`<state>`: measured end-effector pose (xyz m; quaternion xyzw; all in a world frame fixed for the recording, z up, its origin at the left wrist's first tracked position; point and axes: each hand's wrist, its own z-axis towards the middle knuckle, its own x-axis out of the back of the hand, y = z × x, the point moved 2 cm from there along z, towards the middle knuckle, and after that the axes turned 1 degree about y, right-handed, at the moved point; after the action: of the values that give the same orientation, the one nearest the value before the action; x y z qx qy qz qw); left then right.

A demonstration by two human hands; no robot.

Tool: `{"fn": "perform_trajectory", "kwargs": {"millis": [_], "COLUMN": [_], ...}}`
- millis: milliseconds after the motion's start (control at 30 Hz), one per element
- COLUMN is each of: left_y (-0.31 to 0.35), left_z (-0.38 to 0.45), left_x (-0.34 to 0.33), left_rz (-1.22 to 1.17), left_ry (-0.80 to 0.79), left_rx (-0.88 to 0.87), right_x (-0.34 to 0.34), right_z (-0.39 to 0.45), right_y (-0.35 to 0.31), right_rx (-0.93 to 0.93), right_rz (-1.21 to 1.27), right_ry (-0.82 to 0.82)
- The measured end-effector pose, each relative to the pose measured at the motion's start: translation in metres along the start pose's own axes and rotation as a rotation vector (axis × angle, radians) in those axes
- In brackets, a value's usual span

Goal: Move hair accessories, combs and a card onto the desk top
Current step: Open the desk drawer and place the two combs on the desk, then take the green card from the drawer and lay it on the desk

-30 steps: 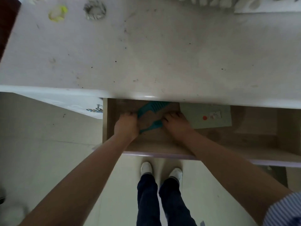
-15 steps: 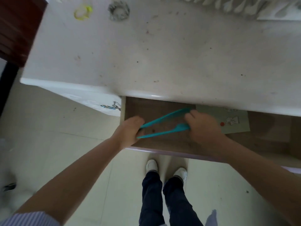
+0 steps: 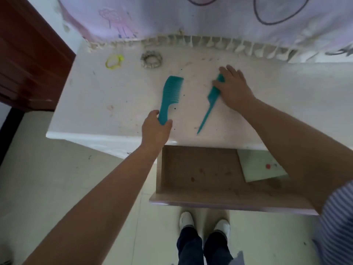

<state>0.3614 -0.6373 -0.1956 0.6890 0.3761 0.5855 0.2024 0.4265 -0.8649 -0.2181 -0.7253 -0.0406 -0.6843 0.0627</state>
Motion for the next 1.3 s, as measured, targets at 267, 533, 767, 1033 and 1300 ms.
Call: {"fn": "perform_trajectory", "kwargs": {"millis": [267, 533, 767, 1033, 1300], "left_y": [0.016, 0.006, 0.011, 0.005, 0.03], "left_z": [0.005, -0.14, -0.128, -0.121, -0.167], "left_x": [-0.036, -0.13, -0.236, -0.25, -0.171], "left_rz": [0.24, 0.279, 0.337, 0.407, 0.261], "left_ry": [-0.012, -0.274, -0.649, -0.547, -0.636], "left_rx": [-0.015, -0.596, 0.089, 0.251, 0.176], "right_x": [0.001, -0.042, -0.119, -0.123, -0.031], "right_z": [-0.038, -0.231, -0.225, -0.229, -0.289], "right_y": [-0.007, 0.034, 0.107, 0.112, 0.106], "right_rx": [-0.162, -0.302, -0.914, -0.969, -0.904], "right_rz": [0.4, 0.486, 0.477, 0.745, 0.827], "right_ry": [-0.067, -0.033, -0.33, -0.415, -0.44]}}
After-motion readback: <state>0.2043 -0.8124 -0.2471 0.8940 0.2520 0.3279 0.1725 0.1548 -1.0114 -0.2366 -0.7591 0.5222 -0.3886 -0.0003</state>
